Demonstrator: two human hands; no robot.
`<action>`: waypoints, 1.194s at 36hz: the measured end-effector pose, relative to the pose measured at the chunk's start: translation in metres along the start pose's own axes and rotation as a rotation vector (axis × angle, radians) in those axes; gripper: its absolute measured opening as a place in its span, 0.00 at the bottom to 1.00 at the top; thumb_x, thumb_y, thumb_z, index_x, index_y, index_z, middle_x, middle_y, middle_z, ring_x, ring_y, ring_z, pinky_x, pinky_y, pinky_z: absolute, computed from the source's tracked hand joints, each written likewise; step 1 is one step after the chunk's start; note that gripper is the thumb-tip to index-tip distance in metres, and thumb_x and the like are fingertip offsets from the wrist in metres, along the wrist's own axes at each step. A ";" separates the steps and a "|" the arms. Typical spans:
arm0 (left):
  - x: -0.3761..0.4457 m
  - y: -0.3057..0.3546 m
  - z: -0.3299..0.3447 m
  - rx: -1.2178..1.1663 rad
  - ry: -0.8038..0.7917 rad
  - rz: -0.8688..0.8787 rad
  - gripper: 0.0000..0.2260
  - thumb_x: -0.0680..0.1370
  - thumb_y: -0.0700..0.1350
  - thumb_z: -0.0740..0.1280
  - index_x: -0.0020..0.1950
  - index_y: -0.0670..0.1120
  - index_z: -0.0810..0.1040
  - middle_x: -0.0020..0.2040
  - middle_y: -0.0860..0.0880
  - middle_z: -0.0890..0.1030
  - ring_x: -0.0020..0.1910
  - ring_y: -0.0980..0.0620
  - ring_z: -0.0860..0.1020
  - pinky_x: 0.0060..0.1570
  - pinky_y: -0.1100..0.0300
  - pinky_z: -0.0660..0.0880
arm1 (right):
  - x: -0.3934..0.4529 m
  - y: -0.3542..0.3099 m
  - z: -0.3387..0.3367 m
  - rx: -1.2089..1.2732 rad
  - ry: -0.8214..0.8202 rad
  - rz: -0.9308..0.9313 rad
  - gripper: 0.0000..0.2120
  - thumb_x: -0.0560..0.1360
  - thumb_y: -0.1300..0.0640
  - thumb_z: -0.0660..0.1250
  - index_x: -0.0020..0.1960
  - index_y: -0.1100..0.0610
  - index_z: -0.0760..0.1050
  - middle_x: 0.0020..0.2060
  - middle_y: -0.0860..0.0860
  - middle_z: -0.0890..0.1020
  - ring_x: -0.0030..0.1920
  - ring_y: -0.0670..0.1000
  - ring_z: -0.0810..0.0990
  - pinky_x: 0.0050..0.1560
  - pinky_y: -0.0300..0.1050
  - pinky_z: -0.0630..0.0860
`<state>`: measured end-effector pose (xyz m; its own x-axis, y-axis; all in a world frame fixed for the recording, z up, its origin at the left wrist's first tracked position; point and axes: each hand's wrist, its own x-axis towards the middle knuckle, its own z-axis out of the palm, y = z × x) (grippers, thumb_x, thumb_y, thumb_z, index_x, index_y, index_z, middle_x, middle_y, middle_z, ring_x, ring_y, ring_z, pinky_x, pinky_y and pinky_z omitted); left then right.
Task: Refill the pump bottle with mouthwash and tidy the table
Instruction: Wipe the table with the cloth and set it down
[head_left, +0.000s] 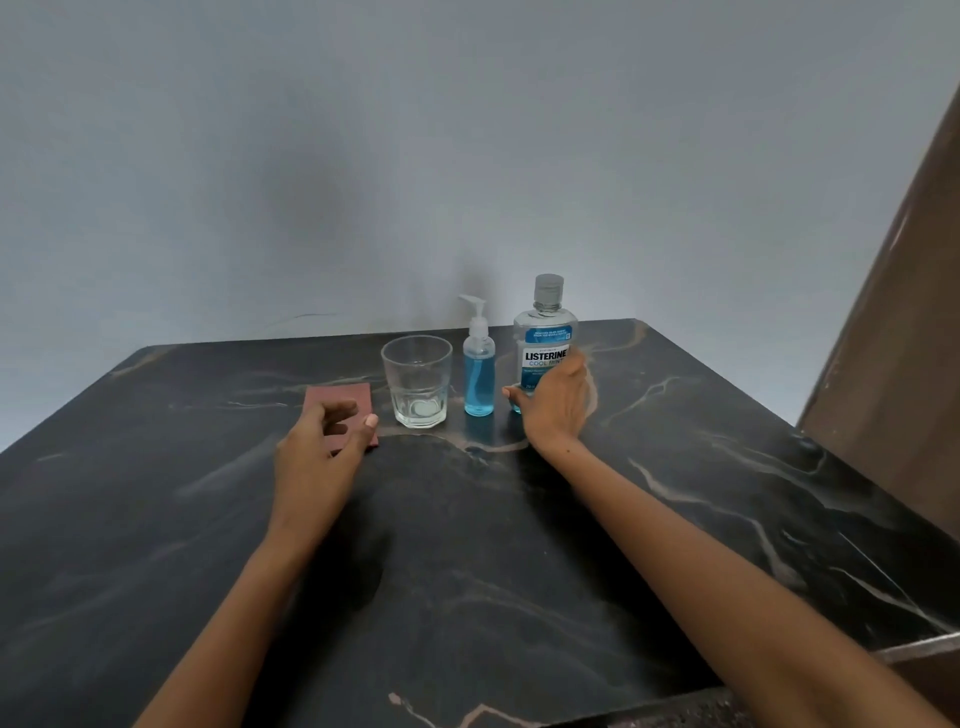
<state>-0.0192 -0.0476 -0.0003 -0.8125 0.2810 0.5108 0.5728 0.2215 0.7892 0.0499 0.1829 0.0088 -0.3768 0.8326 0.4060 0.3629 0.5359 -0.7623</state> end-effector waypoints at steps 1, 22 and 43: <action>0.001 0.000 -0.001 -0.001 0.003 -0.003 0.11 0.76 0.46 0.69 0.55 0.45 0.77 0.52 0.48 0.81 0.51 0.51 0.79 0.48 0.59 0.74 | 0.001 -0.001 0.002 -0.001 -0.002 0.003 0.40 0.65 0.54 0.78 0.68 0.64 0.59 0.64 0.61 0.71 0.64 0.59 0.71 0.64 0.50 0.68; 0.010 0.000 -0.021 0.009 0.081 -0.020 0.11 0.76 0.49 0.69 0.56 0.47 0.76 0.52 0.51 0.79 0.52 0.54 0.76 0.44 0.65 0.71 | -0.046 -0.021 -0.009 0.060 -0.089 -0.233 0.46 0.71 0.55 0.74 0.76 0.60 0.45 0.75 0.57 0.56 0.76 0.56 0.56 0.75 0.49 0.55; 0.024 -0.015 -0.038 -0.100 0.251 -0.210 0.09 0.77 0.42 0.68 0.56 0.40 0.78 0.48 0.50 0.79 0.41 0.68 0.74 0.46 0.66 0.71 | -0.075 -0.102 0.109 -0.350 -0.926 -0.670 0.25 0.78 0.46 0.61 0.67 0.63 0.66 0.70 0.61 0.67 0.71 0.58 0.64 0.66 0.52 0.65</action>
<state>-0.0510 -0.0801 0.0133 -0.9201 -0.0028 0.3918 0.3867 0.1542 0.9092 -0.0517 0.0507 0.0009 -0.9985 0.0327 0.0429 0.0183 0.9534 -0.3012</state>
